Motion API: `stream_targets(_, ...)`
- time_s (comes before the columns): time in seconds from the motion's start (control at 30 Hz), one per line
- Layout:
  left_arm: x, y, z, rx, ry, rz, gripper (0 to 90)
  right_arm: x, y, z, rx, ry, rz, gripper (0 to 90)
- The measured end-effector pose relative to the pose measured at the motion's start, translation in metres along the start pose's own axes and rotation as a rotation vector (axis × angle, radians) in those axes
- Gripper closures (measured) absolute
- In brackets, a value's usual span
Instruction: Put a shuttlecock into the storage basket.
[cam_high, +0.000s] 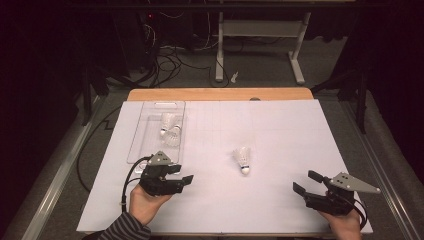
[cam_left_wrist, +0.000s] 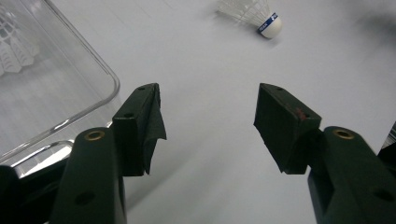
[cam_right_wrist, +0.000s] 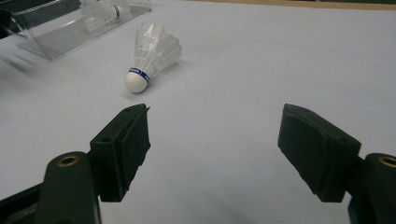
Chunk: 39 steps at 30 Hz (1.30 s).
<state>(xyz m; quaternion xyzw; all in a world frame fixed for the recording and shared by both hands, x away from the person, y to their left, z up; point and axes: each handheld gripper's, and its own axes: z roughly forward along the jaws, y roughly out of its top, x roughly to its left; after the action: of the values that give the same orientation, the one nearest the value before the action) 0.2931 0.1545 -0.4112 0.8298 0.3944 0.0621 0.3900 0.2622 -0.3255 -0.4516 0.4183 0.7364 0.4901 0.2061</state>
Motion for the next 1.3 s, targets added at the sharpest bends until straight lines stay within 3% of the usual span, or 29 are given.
stream_targets(1.3,-0.011,0.023,0.028,0.066,-0.049,0.043,43.1,0.000,0.000,0.000,0.002,0.003,-0.005,25.6)
